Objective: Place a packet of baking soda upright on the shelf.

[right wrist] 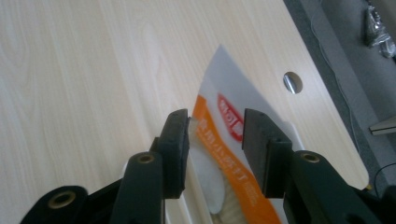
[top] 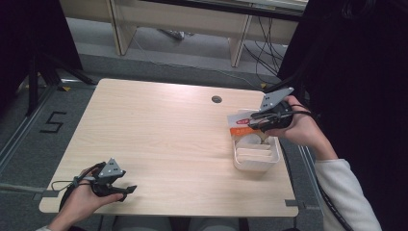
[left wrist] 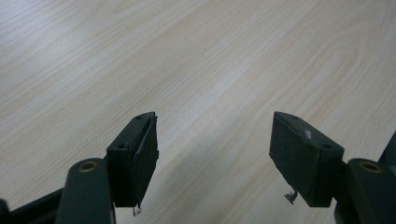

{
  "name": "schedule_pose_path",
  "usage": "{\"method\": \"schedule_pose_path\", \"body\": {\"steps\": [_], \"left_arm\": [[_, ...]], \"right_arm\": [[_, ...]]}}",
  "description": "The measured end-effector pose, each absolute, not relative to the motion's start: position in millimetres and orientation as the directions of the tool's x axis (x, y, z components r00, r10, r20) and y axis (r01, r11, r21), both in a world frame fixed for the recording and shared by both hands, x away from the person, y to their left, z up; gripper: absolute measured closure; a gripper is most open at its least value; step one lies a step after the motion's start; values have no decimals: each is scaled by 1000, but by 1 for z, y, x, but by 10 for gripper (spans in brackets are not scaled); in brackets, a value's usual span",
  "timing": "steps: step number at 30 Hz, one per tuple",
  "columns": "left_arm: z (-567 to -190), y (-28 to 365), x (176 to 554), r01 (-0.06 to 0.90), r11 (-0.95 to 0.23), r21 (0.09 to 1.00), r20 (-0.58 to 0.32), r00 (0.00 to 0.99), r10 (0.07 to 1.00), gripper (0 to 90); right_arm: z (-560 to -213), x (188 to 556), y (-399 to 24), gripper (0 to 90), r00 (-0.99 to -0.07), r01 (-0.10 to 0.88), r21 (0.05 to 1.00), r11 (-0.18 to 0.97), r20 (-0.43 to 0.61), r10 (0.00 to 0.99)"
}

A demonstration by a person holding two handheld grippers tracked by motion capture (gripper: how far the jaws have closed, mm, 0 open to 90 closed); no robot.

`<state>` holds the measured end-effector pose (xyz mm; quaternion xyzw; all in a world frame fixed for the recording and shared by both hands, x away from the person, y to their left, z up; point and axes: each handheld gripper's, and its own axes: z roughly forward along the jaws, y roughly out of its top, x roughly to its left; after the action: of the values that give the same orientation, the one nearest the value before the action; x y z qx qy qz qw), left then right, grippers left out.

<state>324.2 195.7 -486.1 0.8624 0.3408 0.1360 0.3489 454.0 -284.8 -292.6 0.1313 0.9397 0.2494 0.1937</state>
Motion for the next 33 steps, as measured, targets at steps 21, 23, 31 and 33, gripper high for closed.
{"method": "schedule_pose_path", "body": {"steps": [21, 23, 31, 33], "left_arm": [[-485, 197, 326, 473, -531, 703, 16, 737, 676, 319], [-485, 197, 325, 480, -524, 703, 8, 732, 681, 319], [-486, 197, 325, 487, -507, 711, 4, 719, 695, 317], [-486, 196, 324, 490, -495, 717, 1, 711, 704, 316]], "right_arm": [[-376, 421, -269, 620, -922, 197, 560, 805, -173, 346], [-384, 417, -267, 618, -922, 207, 567, 797, -160, 353], [-411, 406, -261, 586, -921, 231, 588, 775, -124, 369], [-415, 404, -261, 587, -917, 241, 586, 774, -123, 379]]}}
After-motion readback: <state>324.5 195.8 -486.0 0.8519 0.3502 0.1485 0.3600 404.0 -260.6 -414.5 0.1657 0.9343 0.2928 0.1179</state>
